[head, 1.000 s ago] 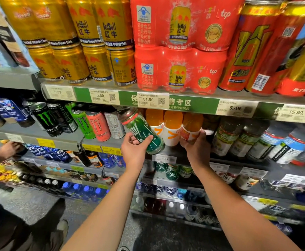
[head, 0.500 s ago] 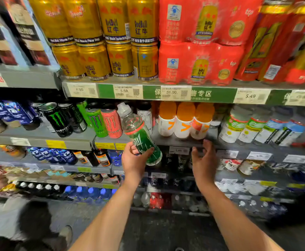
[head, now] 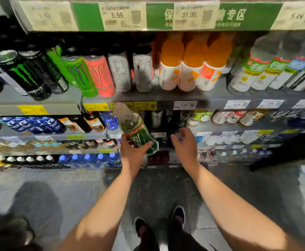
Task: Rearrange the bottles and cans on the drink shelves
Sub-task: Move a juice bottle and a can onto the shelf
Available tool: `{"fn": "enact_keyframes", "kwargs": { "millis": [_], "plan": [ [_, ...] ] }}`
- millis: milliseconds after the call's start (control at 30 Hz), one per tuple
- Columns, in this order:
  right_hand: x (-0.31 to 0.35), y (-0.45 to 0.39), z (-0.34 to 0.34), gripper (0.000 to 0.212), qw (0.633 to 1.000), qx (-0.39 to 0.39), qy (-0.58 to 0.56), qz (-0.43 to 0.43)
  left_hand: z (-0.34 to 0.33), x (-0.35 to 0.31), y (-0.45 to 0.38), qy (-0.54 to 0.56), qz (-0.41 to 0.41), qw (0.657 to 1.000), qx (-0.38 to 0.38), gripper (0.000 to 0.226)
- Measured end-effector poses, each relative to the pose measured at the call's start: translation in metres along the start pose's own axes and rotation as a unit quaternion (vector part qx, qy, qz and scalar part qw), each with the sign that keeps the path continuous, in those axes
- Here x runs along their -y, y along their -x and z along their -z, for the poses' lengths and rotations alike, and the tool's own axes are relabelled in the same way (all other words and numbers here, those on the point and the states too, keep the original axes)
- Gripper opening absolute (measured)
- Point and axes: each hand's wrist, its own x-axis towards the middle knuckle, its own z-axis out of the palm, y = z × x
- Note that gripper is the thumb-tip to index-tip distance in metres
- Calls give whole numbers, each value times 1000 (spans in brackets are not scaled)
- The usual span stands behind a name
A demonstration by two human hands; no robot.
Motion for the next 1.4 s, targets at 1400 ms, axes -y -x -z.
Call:
{"fn": "enact_keyframes", "kwargs": {
  "millis": [1400],
  "plan": [
    [-30,-126,-176,67,993,-110,27,17,-54,133,-68,36,-3,994,-108,78]
  ]
}}
